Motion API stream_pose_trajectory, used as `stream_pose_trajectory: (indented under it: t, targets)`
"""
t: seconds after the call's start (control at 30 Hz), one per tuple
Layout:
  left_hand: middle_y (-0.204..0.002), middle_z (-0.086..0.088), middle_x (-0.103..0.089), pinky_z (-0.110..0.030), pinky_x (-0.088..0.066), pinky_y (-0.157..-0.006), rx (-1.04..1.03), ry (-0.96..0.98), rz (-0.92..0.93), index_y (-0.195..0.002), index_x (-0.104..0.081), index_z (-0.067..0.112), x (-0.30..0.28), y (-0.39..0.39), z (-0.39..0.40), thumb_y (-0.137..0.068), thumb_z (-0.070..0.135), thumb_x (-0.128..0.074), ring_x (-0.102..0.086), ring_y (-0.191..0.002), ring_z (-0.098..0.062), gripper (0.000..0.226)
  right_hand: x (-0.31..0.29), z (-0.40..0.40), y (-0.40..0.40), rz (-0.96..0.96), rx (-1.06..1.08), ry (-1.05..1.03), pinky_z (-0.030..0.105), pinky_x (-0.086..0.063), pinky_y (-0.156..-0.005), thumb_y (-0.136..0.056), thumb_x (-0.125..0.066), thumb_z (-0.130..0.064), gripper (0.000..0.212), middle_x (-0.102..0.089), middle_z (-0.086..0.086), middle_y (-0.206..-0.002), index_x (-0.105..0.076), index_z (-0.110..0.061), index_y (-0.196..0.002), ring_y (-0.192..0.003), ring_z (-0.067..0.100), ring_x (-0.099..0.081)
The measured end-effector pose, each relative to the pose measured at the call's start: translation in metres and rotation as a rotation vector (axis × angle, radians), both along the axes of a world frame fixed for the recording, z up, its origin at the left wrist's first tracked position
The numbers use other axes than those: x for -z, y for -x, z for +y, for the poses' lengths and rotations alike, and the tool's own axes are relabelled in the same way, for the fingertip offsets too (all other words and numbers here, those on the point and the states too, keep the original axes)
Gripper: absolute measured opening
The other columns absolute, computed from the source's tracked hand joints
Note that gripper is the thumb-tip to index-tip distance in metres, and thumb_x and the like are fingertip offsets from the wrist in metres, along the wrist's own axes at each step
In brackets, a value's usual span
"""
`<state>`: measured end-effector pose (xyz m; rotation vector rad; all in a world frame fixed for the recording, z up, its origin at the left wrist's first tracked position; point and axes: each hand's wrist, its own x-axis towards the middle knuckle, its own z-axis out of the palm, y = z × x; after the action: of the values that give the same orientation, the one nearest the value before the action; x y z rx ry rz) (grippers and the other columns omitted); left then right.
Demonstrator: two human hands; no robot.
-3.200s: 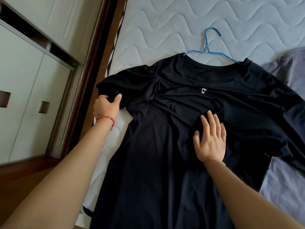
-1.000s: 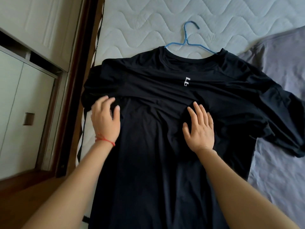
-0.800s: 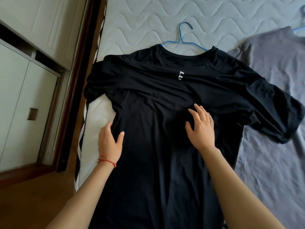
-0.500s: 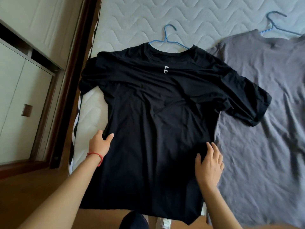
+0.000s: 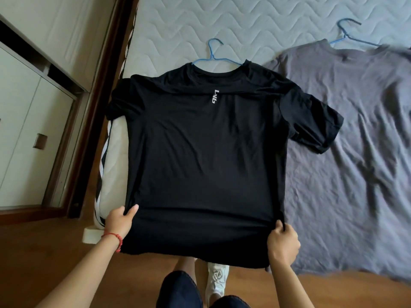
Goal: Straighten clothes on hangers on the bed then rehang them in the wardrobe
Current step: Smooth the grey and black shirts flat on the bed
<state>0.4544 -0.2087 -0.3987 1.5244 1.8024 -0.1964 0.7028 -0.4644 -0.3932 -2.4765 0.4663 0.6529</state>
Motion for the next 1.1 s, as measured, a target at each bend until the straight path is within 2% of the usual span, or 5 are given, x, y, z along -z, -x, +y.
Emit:
stream_pose_trajectory:
  t: [0.1,0.23,0.43,0.63,1.1]
  targets:
    - [-0.083,-0.022,-0.063,-0.045,-0.047,-0.078,-0.007,0.042,-0.025,-0.085,-0.058,-0.009,0.006,0.009,-0.01,-0.089,0.034,-0.054,-0.059,-0.083,-0.038,0.043,0.003,-0.009,0.007,0.061,-0.08,-0.088,0.03,-0.028,-0.052,-0.095,-0.046,-0.03,0.044,-0.042,0.009,-0.057,-0.034,-0.009,-0.059,-0.052,0.022,-0.038]
    - [-0.068,-0.022,-0.052,-0.038,-0.036,-0.064,-0.038,0.019,-0.041,-0.066,-0.048,-0.003,0.005,0.011,-0.014,-0.087,0.038,-0.055,-0.056,-0.078,-0.04,0.047,0.003,-0.017,0.004,0.159,-0.185,-0.197,0.028,-0.031,-0.05,-0.092,-0.054,-0.027,0.038,-0.046,0.009,-0.055,-0.043,-0.004,-0.064,-0.05,0.021,-0.041]
    - [-0.11,-0.034,-0.059,-0.05,-0.041,-0.094,-0.043,-0.069,0.099,-0.095,-0.059,-0.01,-0.009,0.006,-0.016,-0.091,0.02,-0.054,-0.052,-0.11,-0.047,0.031,-0.001,-0.024,0.004,0.222,-0.238,0.054,0.032,-0.042,-0.061,-0.092,-0.053,-0.024,0.026,-0.062,0.015,-0.077,-0.058,0.001,-0.085,-0.065,0.027,-0.054]
    - [-0.121,-0.021,-0.055,-0.05,-0.047,-0.09,0.19,-0.24,0.052,-0.123,-0.051,0.005,-0.029,-0.026,-0.008,-0.086,0.019,-0.06,-0.053,-0.111,-0.039,0.04,-0.03,-0.002,-0.009,-0.02,-0.334,0.026,0.034,-0.039,-0.078,-0.094,-0.048,-0.024,0.033,-0.051,0.008,-0.126,-0.046,-0.009,-0.123,-0.11,0.028,-0.054]
    - [-0.119,-0.015,-0.058,-0.04,-0.041,-0.096,0.572,-0.469,-0.289,-0.114,-0.059,0.005,-0.028,-0.224,0.126,-0.089,0.018,-0.054,-0.05,-0.113,-0.031,0.029,0.001,0.175,-0.116,-0.403,-0.824,-0.061,0.037,-0.034,-0.106,-0.093,-0.051,-0.023,0.042,-0.046,0.007,-0.141,-0.047,-0.008,-0.132,-0.132,0.024,-0.04]
